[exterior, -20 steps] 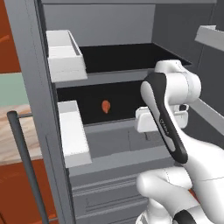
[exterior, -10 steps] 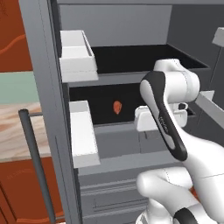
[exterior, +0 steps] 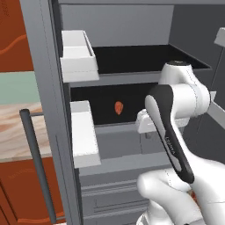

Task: Gather the sweet potatos from the fridge and place them on a tray on the dining counter. Then gather the steaks from the fridge and place them on the other tray.

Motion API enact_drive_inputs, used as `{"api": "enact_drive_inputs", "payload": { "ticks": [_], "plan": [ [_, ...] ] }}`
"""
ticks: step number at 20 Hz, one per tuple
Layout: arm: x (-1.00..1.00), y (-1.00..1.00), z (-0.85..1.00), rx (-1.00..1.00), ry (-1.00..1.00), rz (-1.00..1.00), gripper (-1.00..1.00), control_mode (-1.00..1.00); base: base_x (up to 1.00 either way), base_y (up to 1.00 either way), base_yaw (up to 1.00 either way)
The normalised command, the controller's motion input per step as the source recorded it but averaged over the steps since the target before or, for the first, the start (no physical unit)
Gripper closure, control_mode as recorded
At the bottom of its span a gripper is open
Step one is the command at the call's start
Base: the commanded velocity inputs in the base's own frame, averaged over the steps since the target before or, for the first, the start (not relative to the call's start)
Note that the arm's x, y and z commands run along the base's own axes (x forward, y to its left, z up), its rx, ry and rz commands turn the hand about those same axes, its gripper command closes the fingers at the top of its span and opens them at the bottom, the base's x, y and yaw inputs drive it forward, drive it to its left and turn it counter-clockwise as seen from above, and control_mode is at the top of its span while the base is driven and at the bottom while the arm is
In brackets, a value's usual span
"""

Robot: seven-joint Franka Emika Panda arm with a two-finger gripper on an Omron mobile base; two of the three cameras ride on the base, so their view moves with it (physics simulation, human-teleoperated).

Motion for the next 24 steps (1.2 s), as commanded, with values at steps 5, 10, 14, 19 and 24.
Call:
{"api": "enact_drive_inputs", "payload": {
  "ticks": [5,10,14,19,24],
  "plan": [
    [0.15,0.0,0.0,0.02,-0.54,0.0,-1.0,-1.0,0.0,0.0,0.0],
    [0.2,0.0,0.0,0.05,-0.42,0.0,-1.0,-1.0,0.0,0.0,0.0],
    [0.4,0.0,0.0,0.1,-0.14,0.0,-1.0,-1.0,0.0,0.0,0.0],
    [0.37,0.0,-0.02,0.09,-0.1,0.0,-1.0,-1.0,0.0,0.0,0.0],
    [0.4,0.13,-0.02,0.0,-0.19,0.0,-1.0,-1.0,0.0,0.0,0.0]
  ]
}}
